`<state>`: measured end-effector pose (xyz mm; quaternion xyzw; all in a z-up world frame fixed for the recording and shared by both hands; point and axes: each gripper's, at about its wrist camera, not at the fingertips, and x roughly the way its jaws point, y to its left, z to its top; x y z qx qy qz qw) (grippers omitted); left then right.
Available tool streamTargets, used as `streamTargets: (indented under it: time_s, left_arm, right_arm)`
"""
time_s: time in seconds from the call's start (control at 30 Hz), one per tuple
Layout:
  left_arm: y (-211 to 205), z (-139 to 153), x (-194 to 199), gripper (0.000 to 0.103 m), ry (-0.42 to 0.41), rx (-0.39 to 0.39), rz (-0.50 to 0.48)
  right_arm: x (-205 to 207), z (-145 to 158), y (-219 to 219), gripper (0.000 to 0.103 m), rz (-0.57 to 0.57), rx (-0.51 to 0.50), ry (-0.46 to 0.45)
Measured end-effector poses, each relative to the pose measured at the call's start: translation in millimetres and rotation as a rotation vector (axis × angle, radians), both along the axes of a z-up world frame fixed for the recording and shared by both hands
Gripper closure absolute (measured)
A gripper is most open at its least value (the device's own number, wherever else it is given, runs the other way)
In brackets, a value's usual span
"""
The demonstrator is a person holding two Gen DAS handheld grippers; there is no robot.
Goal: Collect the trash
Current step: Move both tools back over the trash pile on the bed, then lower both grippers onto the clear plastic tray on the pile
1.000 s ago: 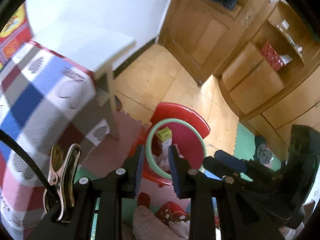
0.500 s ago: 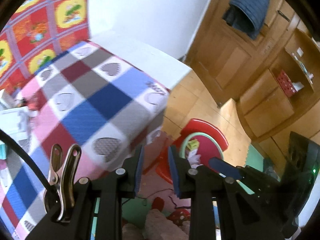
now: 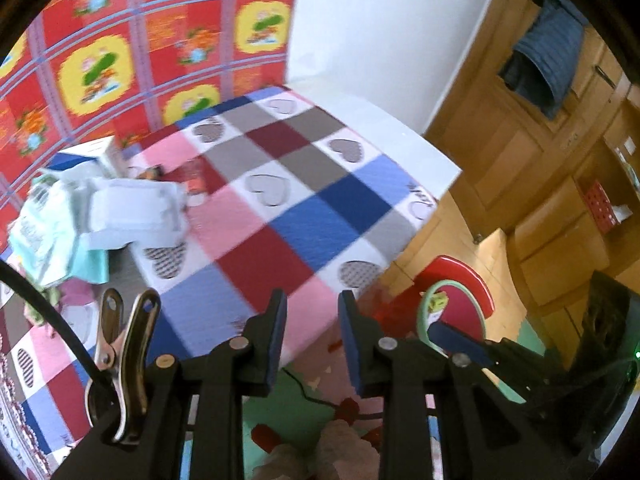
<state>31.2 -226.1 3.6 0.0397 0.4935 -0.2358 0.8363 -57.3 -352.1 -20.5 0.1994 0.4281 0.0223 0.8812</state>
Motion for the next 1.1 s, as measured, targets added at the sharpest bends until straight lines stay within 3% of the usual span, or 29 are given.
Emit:
streamTargets:
  time_s: [0.53, 1.1]
  left_arm:
    - [102.2, -5.6, 25.5, 0.076, 0.030, -0.003, 0.196]
    - [131.8, -11.0, 106.5, 0.071, 0.052, 0.015, 0.382]
  right_arm:
    - [54.2, -0.3, 76.5, 0.068, 0.155, 0.010, -0.002]
    - [150.7, -22.3, 83.5, 0.066, 0.320, 0.098, 0.035]
